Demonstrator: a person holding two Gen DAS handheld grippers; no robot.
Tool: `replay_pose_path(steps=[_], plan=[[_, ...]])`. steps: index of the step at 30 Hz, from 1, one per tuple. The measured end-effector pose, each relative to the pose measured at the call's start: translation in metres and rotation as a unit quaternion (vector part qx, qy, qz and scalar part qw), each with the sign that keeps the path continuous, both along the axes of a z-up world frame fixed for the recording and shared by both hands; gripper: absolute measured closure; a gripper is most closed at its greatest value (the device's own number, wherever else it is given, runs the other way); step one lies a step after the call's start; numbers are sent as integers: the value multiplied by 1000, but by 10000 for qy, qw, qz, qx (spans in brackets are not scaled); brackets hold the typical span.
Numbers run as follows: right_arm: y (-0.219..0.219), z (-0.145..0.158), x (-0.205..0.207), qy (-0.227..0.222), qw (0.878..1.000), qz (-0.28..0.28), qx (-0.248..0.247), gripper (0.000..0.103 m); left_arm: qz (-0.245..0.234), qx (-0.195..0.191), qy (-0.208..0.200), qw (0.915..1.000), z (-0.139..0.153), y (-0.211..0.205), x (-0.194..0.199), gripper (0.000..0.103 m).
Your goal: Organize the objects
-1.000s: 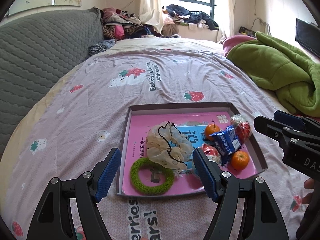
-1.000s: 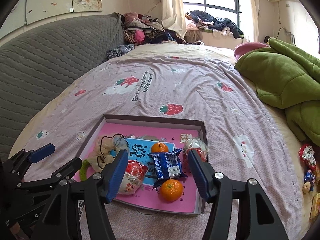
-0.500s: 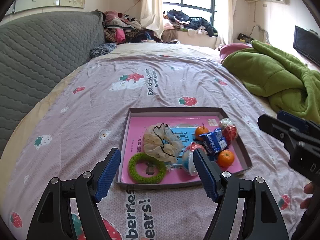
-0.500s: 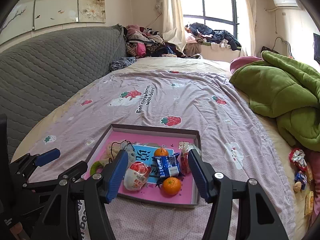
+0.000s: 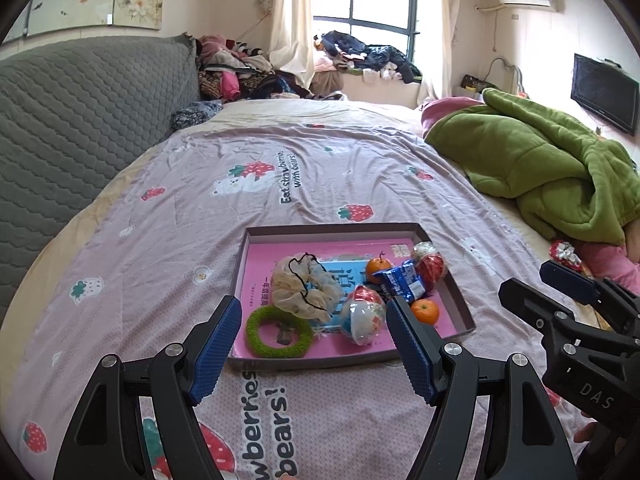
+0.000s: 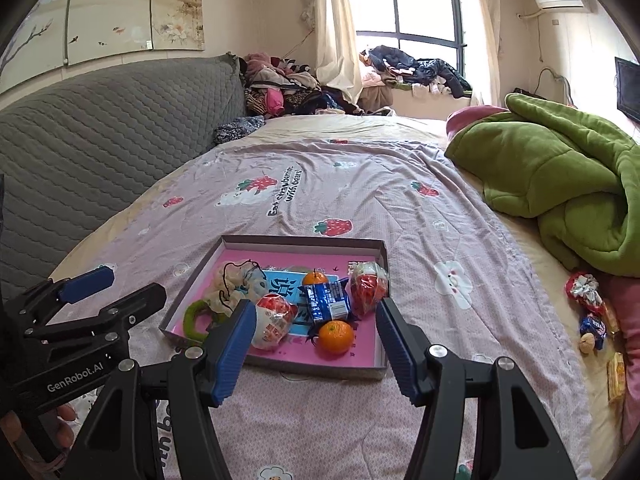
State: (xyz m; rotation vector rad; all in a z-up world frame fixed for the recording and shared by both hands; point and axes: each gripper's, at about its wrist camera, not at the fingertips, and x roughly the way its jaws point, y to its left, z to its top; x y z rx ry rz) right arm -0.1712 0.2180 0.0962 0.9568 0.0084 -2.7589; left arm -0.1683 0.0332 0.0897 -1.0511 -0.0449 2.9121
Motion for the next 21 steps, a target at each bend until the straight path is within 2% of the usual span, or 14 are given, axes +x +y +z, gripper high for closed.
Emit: replay_pose_path(steps=[14, 21], plan=[[0, 8, 23, 190, 9998, -82, 10, 41, 61, -18, 92, 9999, 5, 4, 22, 27], [-1, 3, 30, 276, 9996, -98, -23, 41, 119, 15, 48, 9999, -5, 0, 31, 27]])
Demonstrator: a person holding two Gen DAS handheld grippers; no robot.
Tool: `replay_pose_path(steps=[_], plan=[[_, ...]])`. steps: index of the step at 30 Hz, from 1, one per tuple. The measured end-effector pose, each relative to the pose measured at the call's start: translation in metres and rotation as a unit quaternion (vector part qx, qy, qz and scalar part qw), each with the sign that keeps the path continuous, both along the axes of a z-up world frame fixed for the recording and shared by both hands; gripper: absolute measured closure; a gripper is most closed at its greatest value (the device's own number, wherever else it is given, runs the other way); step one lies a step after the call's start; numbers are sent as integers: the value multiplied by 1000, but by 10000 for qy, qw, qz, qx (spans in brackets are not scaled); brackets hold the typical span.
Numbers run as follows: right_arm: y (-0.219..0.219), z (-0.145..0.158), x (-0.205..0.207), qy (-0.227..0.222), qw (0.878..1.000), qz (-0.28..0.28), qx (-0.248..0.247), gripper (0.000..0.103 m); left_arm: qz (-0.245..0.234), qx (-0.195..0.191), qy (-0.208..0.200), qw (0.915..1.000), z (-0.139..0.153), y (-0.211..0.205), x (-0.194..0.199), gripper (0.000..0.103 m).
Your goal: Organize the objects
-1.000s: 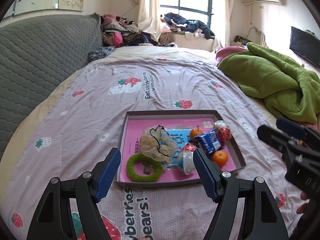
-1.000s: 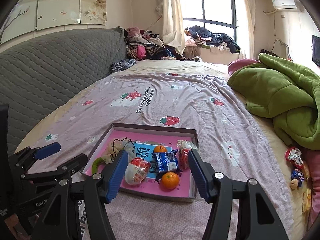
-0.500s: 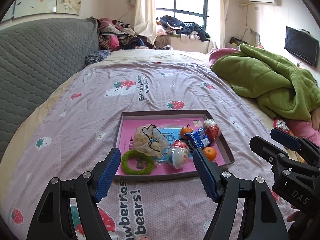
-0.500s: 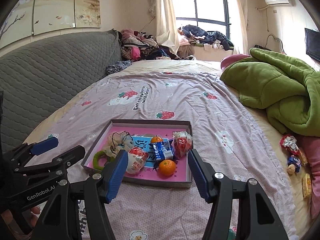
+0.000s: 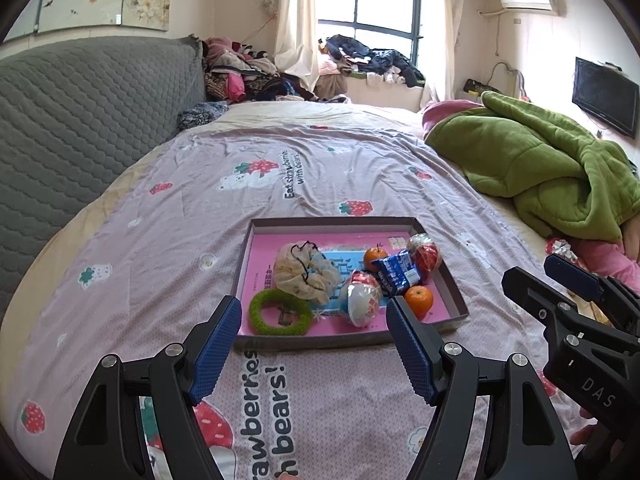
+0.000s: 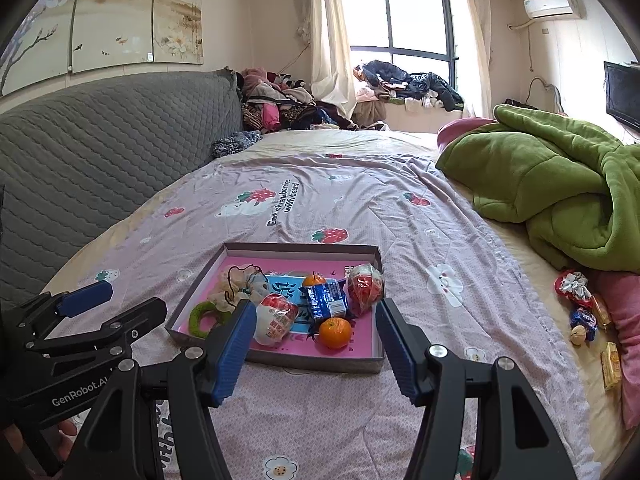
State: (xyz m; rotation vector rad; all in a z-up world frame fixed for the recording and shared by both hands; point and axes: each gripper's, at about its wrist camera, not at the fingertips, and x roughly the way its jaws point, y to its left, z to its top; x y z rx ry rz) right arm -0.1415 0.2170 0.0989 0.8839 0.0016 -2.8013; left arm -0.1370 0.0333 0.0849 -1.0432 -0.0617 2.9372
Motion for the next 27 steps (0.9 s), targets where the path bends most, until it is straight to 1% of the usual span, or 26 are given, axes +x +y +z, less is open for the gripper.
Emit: replay_pose_path(steps=[3, 10, 16, 24, 27], plan=[[-3, -4, 2, -33, 10000, -3, 38, 41, 7, 25, -48, 10000, -5, -3, 2, 27], [-10, -15, 6, -125, 9999, 57, 48, 41, 77, 52, 24, 10000, -7, -10, 6, 27], [-13, -25, 10, -148, 9998, 94, 48, 41, 109, 80, -8, 9999, -14, -15, 9, 27], [-17, -36, 13, -168, 9997, 143, 119, 41, 179, 41, -10, 9998, -28, -15, 13, 27], [-16, -42, 13, -174, 9997, 129, 102, 41, 187, 53, -79, 9998, -36, -17, 14, 27]])
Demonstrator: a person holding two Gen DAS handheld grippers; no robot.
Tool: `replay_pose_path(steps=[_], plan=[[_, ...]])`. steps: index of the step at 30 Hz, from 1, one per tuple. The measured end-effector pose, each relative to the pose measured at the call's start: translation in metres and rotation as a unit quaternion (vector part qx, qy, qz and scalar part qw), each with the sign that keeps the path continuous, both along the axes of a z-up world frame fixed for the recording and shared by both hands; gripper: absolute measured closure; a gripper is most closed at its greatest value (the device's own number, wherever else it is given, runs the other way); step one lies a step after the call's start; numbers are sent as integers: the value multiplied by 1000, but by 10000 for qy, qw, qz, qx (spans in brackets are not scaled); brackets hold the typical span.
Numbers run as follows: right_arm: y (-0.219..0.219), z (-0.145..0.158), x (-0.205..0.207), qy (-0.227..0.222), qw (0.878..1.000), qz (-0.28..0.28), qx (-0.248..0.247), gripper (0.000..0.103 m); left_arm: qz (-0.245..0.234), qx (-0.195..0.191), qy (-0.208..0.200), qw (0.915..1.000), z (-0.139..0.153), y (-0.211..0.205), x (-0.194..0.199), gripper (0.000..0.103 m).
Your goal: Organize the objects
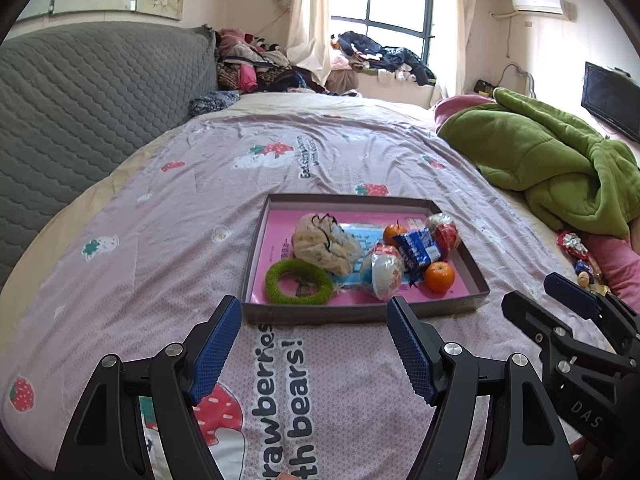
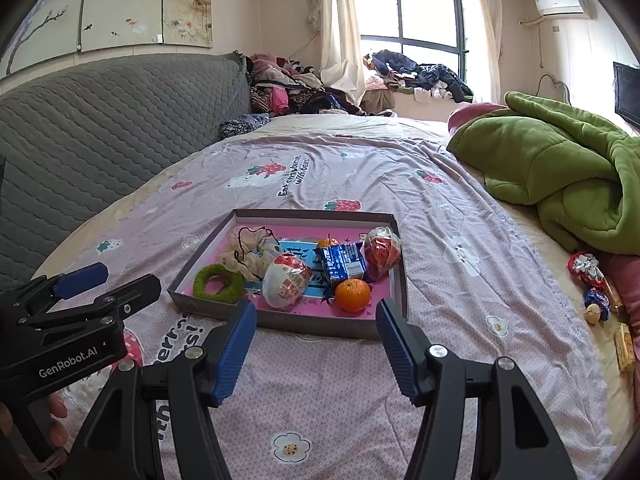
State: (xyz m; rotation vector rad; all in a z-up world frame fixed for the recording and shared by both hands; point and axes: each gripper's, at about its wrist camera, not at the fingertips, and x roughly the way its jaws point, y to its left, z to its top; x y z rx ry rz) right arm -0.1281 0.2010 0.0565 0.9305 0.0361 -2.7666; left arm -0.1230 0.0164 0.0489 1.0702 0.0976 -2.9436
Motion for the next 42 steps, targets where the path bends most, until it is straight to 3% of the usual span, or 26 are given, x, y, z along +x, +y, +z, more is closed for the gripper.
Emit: replay_pose_path(steps=[10, 21, 42], plan=[[6, -20, 1, -66, 10000, -60, -4, 41, -11, -31, -224, 9997, -29, -1, 4, 27], [10, -29, 7, -31, 9999, -99, -95, 41, 27, 27, -257, 9997, -39, -2, 10, 27], [17, -69, 42, -460, 9987, -108, -165, 41, 68, -33, -452, 9989, -67, -8, 46, 27]])
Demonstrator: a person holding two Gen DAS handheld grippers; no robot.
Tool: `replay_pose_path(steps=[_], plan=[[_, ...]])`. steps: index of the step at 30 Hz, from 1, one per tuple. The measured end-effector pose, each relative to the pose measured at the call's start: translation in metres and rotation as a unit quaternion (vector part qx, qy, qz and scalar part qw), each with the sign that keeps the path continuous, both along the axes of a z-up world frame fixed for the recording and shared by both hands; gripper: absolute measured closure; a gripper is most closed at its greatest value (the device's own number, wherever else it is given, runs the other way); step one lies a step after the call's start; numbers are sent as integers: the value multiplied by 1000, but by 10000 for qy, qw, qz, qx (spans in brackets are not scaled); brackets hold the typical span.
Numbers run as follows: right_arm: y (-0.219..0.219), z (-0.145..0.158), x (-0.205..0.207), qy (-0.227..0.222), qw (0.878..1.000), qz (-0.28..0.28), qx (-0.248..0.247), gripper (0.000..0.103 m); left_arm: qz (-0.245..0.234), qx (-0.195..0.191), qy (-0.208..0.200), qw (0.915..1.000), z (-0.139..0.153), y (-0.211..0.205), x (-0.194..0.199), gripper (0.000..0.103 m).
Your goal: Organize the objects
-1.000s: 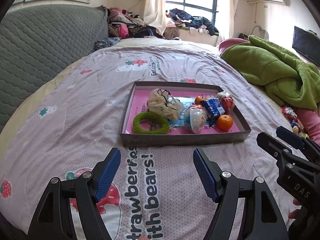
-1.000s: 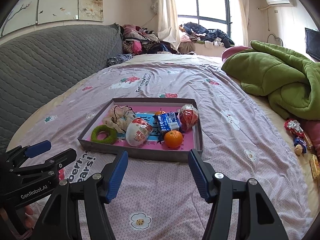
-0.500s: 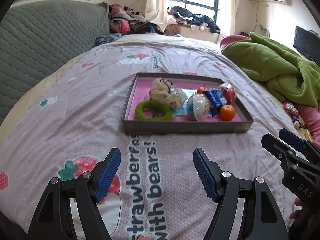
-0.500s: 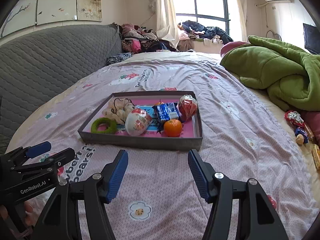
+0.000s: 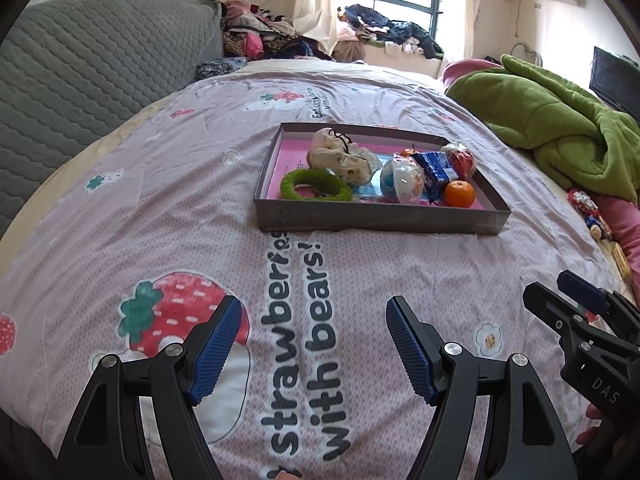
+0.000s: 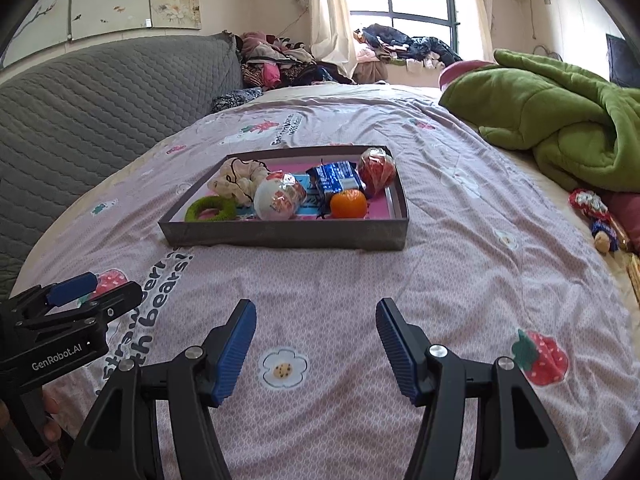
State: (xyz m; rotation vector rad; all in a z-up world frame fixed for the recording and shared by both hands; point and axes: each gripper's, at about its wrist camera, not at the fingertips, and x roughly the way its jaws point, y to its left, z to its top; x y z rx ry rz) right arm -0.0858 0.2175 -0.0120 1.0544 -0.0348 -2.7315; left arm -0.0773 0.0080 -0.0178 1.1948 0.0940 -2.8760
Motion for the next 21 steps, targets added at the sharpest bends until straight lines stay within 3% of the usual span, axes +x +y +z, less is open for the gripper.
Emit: replay_pose_path(steps=[21], plan=[[4, -20, 23, -116, 9999, -92, 38, 41, -183, -121, 38, 9998, -14, 20, 23, 27]])
